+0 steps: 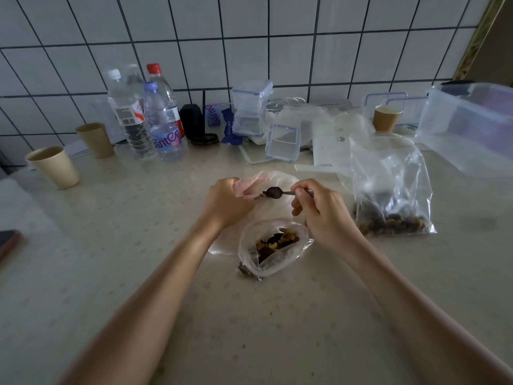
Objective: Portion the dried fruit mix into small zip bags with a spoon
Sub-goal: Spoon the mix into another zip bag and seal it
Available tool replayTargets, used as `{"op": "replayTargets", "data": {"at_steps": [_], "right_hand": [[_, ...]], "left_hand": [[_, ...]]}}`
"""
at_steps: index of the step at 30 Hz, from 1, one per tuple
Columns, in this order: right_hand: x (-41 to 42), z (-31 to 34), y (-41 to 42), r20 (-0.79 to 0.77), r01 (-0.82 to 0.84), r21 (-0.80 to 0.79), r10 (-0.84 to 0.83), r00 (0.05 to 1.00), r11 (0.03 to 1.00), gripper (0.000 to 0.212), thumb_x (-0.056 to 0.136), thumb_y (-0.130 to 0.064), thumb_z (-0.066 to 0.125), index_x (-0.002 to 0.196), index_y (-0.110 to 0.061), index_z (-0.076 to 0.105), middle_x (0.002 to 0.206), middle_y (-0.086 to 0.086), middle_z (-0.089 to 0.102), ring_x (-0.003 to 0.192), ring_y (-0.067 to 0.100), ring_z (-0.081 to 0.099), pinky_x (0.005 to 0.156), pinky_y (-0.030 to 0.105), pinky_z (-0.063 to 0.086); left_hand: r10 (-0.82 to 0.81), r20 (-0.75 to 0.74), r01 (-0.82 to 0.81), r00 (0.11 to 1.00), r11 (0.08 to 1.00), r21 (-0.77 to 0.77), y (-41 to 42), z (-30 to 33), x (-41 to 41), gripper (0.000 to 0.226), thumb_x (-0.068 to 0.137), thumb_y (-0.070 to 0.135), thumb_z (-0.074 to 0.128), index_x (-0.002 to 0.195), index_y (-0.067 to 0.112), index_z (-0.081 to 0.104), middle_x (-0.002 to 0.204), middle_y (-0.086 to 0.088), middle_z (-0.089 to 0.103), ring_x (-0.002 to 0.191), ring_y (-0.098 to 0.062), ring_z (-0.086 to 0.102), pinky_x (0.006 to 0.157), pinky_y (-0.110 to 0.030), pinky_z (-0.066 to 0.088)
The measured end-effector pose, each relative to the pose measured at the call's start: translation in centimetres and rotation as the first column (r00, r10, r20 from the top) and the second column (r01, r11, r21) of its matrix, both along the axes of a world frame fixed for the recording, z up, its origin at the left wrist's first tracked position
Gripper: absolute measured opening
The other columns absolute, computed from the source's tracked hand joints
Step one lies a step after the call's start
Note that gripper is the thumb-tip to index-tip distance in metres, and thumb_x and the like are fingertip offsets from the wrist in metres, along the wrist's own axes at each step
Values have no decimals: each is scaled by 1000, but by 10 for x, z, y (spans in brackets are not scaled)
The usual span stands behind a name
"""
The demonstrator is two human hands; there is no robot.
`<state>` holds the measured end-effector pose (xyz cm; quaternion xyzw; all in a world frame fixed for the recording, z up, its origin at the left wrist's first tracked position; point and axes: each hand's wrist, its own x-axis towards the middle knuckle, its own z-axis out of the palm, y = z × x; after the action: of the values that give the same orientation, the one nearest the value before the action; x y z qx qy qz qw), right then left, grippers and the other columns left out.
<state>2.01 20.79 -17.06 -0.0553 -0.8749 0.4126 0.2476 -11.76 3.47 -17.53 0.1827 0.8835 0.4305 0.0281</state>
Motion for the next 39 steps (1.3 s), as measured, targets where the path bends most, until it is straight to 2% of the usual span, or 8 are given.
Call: {"op": "replayTargets", "data": {"at_steps": [5,12,19,22,26,29,33,39], "right_hand": [[2,3,-2,46,29,-218,-19,999,976,22,110,-17,44,105,-17,66,90,0,74,74,9,72,57,28,58],[0,4,-7,73,33,-294,-12,997,955,21,110,-16,44,103,-17,64,90,0,76,68,10,73,55,25,54],[0,1,-4,119,33,-479,27,993,877,24,111,-14,41,112,-7,64,88,5,78,66,11,73,54,23,56],[1,3,-1,124,47,-645,44,991,763,25,111,-12,41,114,-2,63,84,9,79,66,17,74,52,24,55],[4,6,2,155,96,-750,32,987,654,26,111,-12,40,115,1,62,89,17,79,68,24,75,54,29,57],[6,11,4,147,91,-690,16,989,718,26,111,-10,39,113,3,62,86,17,77,65,24,74,53,29,55],[10,15,4,135,65,-360,-18,991,931,26,109,-11,41,106,-5,66,83,10,76,67,22,75,57,38,56],[12,19,4,126,9,-239,22,992,971,28,109,-10,42,95,-14,67,77,5,76,65,17,74,55,36,56]], "left_hand": [[-21,84,12,996,994,110,1,5,4,41,62,48,82,89,18,73,91,-7,76,83,-27,71,67,-39,58],[-38,153,8,988,982,190,1,8,8,29,57,38,82,81,23,75,78,4,75,76,-19,68,65,-36,56],[-101,137,71,985,976,208,2,10,11,33,71,39,72,95,16,75,100,-1,77,100,-25,70,96,-54,56],[-107,62,93,992,976,195,0,7,6,22,85,41,74,100,24,72,99,1,76,96,-20,70,88,-43,59],[-59,-229,46,972,997,-60,-2,1,5,20,98,42,61,96,23,65,79,6,67,72,-16,65,58,-29,47],[-47,-225,9,973,986,-167,-2,-1,7,28,96,44,57,82,21,61,67,4,62,64,-19,62,55,-31,45],[-70,-32,61,997,974,-219,-6,5,6,40,81,53,80,78,18,59,71,3,60,66,-13,57,57,-27,41],[-128,-51,116,990,974,-195,-14,8,11,33,84,31,83,78,10,59,67,1,56,61,-19,50,56,-29,43]]}}
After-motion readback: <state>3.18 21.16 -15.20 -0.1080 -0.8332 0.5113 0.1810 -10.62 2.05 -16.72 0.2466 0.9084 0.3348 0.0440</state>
